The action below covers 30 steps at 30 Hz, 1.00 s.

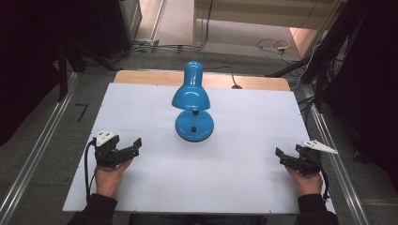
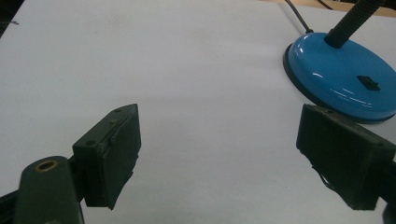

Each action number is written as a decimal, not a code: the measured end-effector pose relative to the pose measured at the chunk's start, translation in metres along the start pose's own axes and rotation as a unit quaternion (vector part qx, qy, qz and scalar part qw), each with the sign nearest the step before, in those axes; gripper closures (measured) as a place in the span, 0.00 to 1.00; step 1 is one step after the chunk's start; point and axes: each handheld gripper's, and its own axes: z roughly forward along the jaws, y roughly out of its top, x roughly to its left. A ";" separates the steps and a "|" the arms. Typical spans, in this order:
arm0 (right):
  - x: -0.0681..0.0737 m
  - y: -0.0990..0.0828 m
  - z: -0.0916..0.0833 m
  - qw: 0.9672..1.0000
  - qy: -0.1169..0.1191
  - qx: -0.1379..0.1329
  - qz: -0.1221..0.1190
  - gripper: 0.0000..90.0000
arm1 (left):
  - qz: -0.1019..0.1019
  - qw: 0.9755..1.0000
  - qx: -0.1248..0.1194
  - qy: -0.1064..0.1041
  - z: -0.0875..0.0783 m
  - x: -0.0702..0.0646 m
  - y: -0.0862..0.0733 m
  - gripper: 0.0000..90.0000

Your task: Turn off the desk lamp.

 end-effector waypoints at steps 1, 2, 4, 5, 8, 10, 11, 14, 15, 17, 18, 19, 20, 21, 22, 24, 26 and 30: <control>0.000 0.000 0.000 1.000 0.001 0.000 -0.001 0.13 | 0.000 1.000 0.001 0.001 -0.001 0.000 -0.001 0.16; 0.000 0.000 0.000 1.000 0.001 0.000 -0.001 0.13 | 0.000 1.000 0.001 0.001 -0.002 0.001 -0.001 0.16; 0.000 0.000 0.000 1.000 0.000 0.000 -0.001 0.13 | -0.001 1.000 0.001 0.000 -0.003 0.001 -0.002 0.16; 0.000 0.000 0.000 1.000 0.000 0.000 -0.001 0.13 | 0.000 1.000 0.002 0.001 -0.004 0.002 -0.003 0.16; 0.000 0.000 0.000 1.000 0.001 0.000 -0.001 0.13 | 0.003 1.000 0.001 0.002 -0.007 0.002 -0.004 0.16; 0.000 0.000 0.000 1.000 0.000 0.000 -0.001 0.13 | 0.002 1.000 0.001 0.003 -0.009 0.003 -0.005 0.16; 0.000 0.000 0.000 1.000 0.001 0.000 -0.001 0.13 | 0.004 1.000 0.001 0.003 -0.010 0.004 -0.005 0.16; 0.000 0.000 0.000 1.000 0.001 0.000 -0.001 0.13 | 0.003 1.000 0.000 0.005 -0.012 0.005 -0.006 0.16; 0.000 0.000 0.000 1.000 0.001 0.000 -0.001 0.13 | 0.002 1.000 0.000 0.005 -0.013 0.006 -0.007 0.16; 0.000 0.000 0.000 1.000 0.000 0.000 0.000 0.13 | 0.003 1.000 0.001 0.006 -0.014 0.007 -0.007 0.16; 0.000 0.000 0.000 1.000 0.000 0.000 0.000 0.13 | 0.001 1.000 0.000 0.005 -0.015 0.008 -0.008 0.16; 0.000 0.000 0.000 1.000 0.000 0.000 0.000 0.13 | 0.001 1.000 -0.001 0.006 -0.016 0.008 -0.008 0.16; 0.000 0.000 0.000 1.000 0.000 0.000 0.000 0.13 | 0.001 1.000 0.000 0.006 -0.017 0.009 -0.008 0.16; 0.000 0.000 0.000 1.000 0.001 0.000 -0.001 0.13 | 0.001 1.000 0.000 0.005 -0.017 0.009 -0.008 0.16; 0.000 0.000 0.000 1.000 0.001 0.000 -0.001 0.13 | 0.000 1.000 -0.001 0.005 -0.018 0.009 -0.009 0.16; 0.000 0.000 0.000 1.000 0.001 0.000 -0.001 0.13 | -0.001 1.000 -0.001 0.005 -0.020 0.010 -0.009 0.16; 0.000 0.000 0.000 1.000 0.001 0.000 -0.001 0.13 | 0.000 1.000 -0.001 0.005 -0.021 0.010 -0.010 0.16; 0.000 0.000 0.000 1.000 0.001 0.000 -0.001 0.13 | -0.001 1.000 0.001 0.006 -0.023 0.012 -0.011 0.16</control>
